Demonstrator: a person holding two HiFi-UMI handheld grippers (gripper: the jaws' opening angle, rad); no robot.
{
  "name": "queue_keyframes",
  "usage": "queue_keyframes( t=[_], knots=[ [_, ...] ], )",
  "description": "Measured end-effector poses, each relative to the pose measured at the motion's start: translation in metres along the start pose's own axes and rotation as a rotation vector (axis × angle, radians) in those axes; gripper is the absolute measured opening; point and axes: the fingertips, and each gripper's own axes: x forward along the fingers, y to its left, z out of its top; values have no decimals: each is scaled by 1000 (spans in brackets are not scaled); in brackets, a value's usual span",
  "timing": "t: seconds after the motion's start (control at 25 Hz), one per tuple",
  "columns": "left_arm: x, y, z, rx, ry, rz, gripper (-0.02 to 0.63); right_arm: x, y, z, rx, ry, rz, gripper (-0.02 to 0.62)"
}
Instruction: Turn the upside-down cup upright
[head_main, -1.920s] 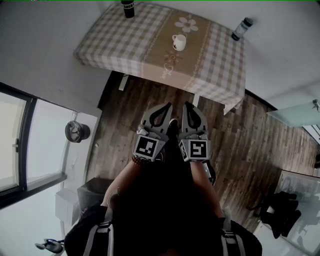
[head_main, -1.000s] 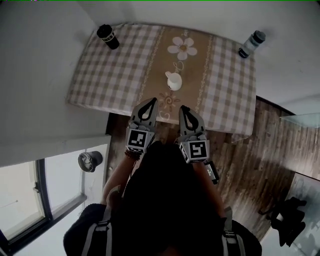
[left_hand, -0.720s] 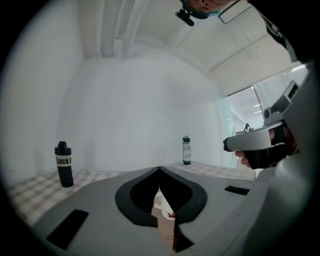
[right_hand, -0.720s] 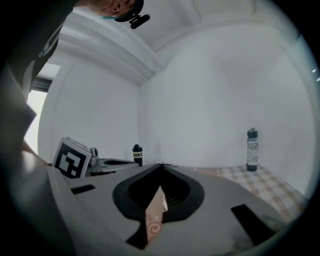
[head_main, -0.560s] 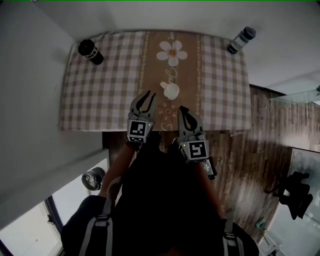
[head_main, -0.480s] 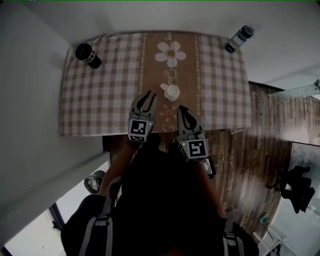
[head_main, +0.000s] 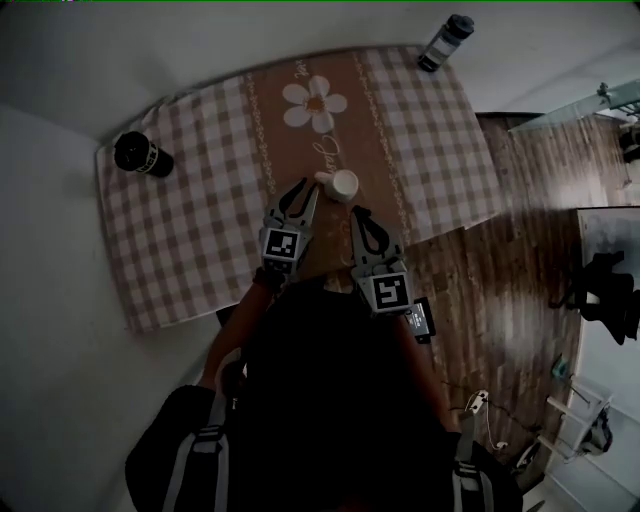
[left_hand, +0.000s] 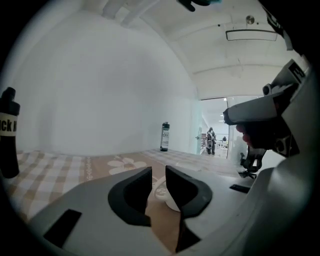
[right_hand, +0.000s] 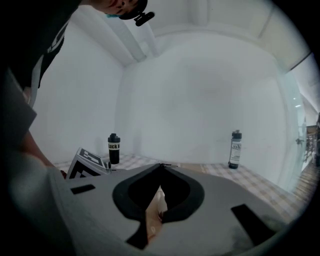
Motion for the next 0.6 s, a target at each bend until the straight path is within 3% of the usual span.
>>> queue_keyframes(
  t=[0.28,0.36,0.6],
  knots=[
    [27,7,-24,-15,44,-14,92,13,-17,-17,31,29,-59,6],
    [32,4,-34,-21,54,-32,119,16,-20,-21,32,38,-66,5],
    [34,6,-40,45,45,-59,142,27,-18,-26,50,51,-55,6]
  ],
)
